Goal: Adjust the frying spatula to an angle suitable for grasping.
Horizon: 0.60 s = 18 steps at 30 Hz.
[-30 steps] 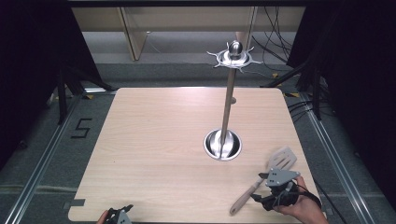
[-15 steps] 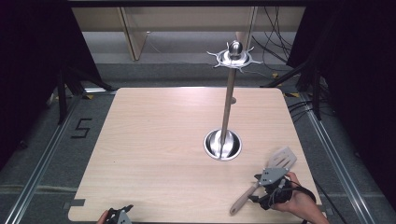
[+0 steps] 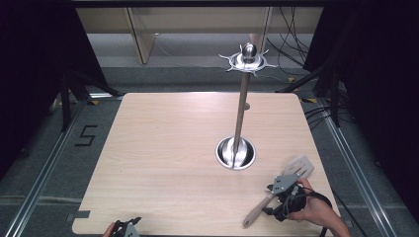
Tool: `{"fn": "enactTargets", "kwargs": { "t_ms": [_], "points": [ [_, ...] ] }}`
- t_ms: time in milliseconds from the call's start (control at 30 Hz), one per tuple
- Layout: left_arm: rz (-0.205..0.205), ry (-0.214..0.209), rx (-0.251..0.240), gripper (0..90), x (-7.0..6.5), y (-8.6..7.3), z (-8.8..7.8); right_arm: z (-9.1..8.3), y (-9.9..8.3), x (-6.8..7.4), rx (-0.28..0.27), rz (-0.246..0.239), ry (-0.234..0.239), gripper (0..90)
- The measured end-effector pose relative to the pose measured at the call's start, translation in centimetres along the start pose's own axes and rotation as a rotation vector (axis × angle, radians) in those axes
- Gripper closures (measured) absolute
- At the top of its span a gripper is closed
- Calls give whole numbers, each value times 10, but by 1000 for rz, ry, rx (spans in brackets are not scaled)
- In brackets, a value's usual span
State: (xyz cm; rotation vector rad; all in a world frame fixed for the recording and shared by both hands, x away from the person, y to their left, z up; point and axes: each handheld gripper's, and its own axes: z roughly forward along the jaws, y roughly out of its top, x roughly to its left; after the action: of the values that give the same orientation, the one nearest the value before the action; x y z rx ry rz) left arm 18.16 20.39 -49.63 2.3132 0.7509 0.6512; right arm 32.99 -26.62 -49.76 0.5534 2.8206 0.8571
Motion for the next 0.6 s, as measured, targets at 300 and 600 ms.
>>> {"fn": "enactTargets", "kwargs": {
  "t_ms": [300, 600],
  "points": [
    [-28, 12, -24, 148, -1, 0, 2, 0, 4, 1, 58, -28, 3, 198],
    [0, -2, -1, 148, 0, 0, 0, 3, 9, -1, 80, -61, 8, 210]
  ]
}}
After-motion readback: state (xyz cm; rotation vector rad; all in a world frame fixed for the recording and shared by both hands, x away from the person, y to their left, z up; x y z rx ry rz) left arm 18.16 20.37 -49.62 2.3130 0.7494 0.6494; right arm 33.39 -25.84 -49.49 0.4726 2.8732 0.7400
